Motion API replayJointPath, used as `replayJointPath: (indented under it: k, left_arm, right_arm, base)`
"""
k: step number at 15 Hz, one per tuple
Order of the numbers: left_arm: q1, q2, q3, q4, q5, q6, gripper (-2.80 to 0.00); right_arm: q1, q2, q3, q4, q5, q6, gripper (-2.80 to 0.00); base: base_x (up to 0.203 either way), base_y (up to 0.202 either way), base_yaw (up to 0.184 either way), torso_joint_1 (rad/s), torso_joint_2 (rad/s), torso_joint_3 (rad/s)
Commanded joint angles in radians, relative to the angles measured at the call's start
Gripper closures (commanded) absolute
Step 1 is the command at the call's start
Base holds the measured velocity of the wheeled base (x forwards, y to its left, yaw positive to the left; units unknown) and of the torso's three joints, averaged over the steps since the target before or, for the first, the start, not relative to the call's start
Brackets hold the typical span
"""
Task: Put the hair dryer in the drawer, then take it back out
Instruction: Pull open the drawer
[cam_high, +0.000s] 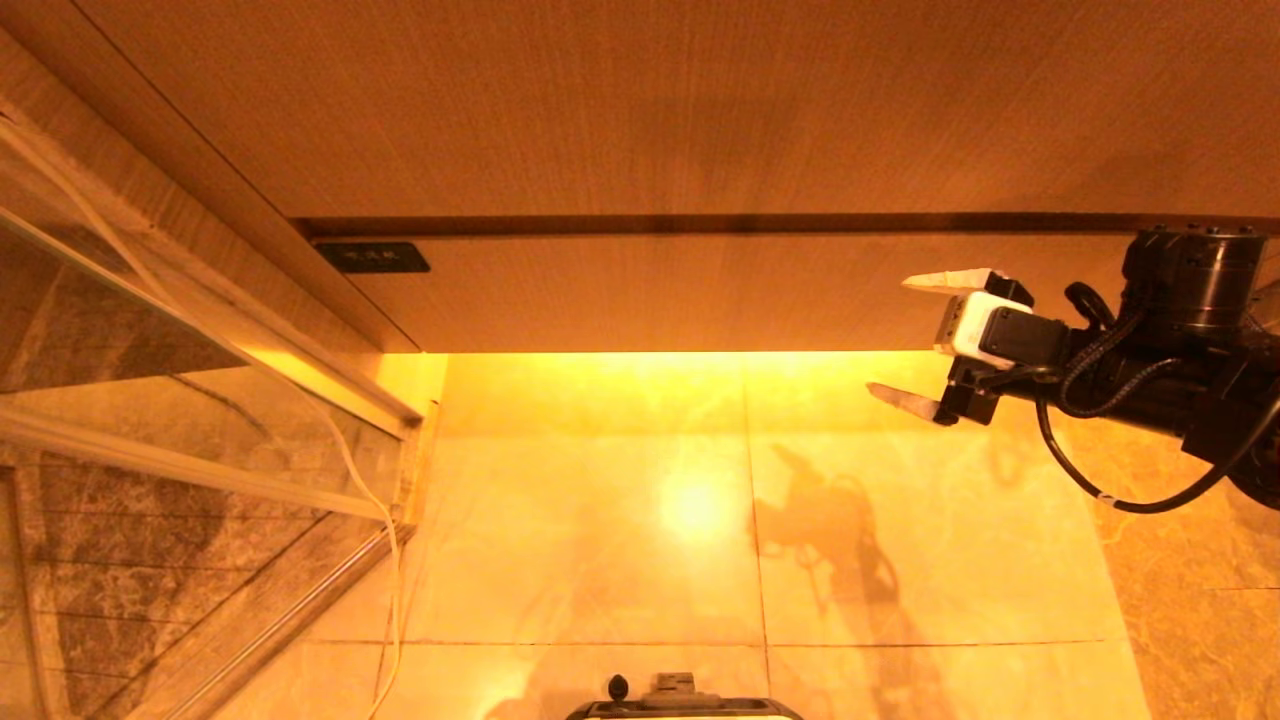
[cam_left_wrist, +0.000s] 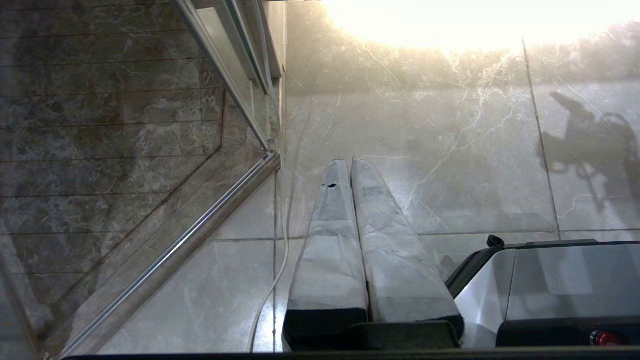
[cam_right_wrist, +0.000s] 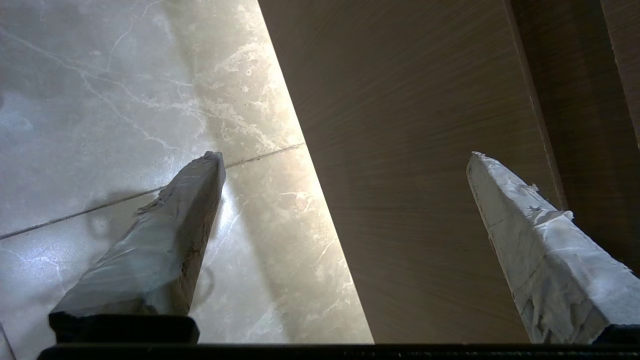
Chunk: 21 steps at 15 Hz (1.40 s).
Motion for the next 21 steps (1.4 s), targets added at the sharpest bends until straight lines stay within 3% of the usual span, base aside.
replayJointPath:
  k: [1, 12, 16, 19, 20, 21]
  left_arm:
    - [0.0, 0.0, 0.002, 0.0, 0.0, 0.0, 0.0]
    - [0.0, 0.0, 0.002, 0.0, 0.0, 0.0, 0.0]
    - [0.0, 0.0, 0.002, 0.0, 0.0, 0.0, 0.0]
    - [0.0, 0.0, 0.002, 0.0, 0.0, 0.0, 0.0]
    - [0.0, 0.0, 0.002, 0.0, 0.0, 0.0, 0.0]
    - [0.0, 0.0, 0.002, 0.0, 0.0, 0.0, 0.0]
  right_arm:
    - [0.0, -0.002, 0.0, -0.004, 0.003, -0.006, -2.8]
    - [0.0, -0.001, 0.0, -0.004, 0.002, -0.006, -2.8]
    - [-0.019, 0.039, -0.224, -0.014, -0.115, 0.01, -2.8]
    - [-0.026, 0.045, -0.237, -0.005, -0.13, 0.022, -2.8]
    - [-0.058, 0.05, -0.267, 0.039, -0.137, 0.093, -2.8]
    - [-0.065, 0.052, -0.274, 0.053, -0.14, 0.107, -2.8]
  base:
    - [0.0, 0.0, 0.0, 0.0, 0.0, 0.0]
    - [0.0, 0.0, 0.0, 0.0, 0.0, 0.0]
    - [0.0, 0.0, 0.0, 0.0, 0.0, 0.0]
    - [0.0, 0.0, 0.0, 0.0, 0.0, 0.0]
    - [0.0, 0.0, 0.0, 0.0, 0.0, 0.0]
    - [0.0, 0.0, 0.0, 0.0, 0.0, 0.0]
